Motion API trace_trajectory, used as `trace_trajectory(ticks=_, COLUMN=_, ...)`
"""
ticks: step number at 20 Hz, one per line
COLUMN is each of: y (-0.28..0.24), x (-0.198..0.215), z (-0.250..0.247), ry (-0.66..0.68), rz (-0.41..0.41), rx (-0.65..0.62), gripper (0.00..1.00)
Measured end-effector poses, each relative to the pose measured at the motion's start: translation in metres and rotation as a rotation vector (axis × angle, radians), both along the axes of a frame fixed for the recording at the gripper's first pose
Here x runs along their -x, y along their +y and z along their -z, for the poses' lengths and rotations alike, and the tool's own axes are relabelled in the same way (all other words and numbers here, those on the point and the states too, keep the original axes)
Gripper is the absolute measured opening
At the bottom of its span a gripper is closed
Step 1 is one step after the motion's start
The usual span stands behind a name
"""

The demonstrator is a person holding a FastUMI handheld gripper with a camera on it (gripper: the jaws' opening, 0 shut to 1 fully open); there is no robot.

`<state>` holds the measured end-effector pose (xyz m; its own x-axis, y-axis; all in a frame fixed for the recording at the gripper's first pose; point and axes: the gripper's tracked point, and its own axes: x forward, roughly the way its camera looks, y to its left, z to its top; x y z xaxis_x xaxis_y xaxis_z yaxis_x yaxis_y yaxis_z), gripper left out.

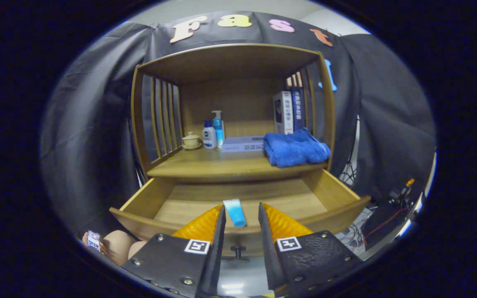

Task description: Pull open the drawer, take out the items inside it, and place them on the countertop above the cabinet.

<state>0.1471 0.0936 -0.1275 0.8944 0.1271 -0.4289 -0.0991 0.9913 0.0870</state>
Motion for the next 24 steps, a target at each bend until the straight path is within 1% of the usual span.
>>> trace_trajectory(ticks=1, y=0.007, x=-0.012, z=0.000, ry=0.009, rz=-0.024, rx=-0.001, gripper=0.44)
trace_trajectory(ticks=4, y=0.023, x=-0.040, z=0.014, ry=0.077, rz=-0.058, rx=-0.019, gripper=0.45)
trace_trajectory(ticks=5, y=0.030, x=-0.051, z=0.022, ry=0.106, rz=-0.072, rx=-0.026, gripper=0.50)
trace_trajectory(ticks=6, y=0.036, x=-0.057, z=0.030, ry=0.139, rz=-0.087, rx=-0.032, gripper=0.52)
trace_trajectory(ticks=10, y=0.051, x=-0.081, z=0.064, ry=0.252, rz=-0.129, rx=0.000, gripper=0.79)
trace_trajectory(ticks=11, y=0.052, x=-0.085, z=0.074, ry=0.278, rz=-0.131, rx=0.013, gripper=0.87)
trace_trajectory(ticks=12, y=0.050, x=-0.088, z=0.080, ry=0.308, rz=-0.128, rx=0.032, gripper=0.90)
trace_trajectory(ticks=13, y=0.048, x=-0.091, z=0.091, ry=0.345, rz=-0.126, rx=0.056, gripper=0.92)
trace_trajectory(ticks=15, y=0.043, x=-0.092, z=0.111, ry=0.431, rz=-0.129, rx=0.111, gripper=0.92)
trace_trajectory(ticks=20, y=0.035, x=-0.082, z=0.159, ry=0.646, rz=-0.190, rx=0.257, gripper=0.92)
trace_trajectory(ticks=22, y=0.033, x=-0.075, z=0.169, ry=0.740, rz=-0.200, rx=0.261, gripper=0.91)
trace_trajectory(ticks=24, y=0.029, x=-0.076, z=0.174, ry=0.787, rz=-0.192, rx=0.264, gripper=0.90)
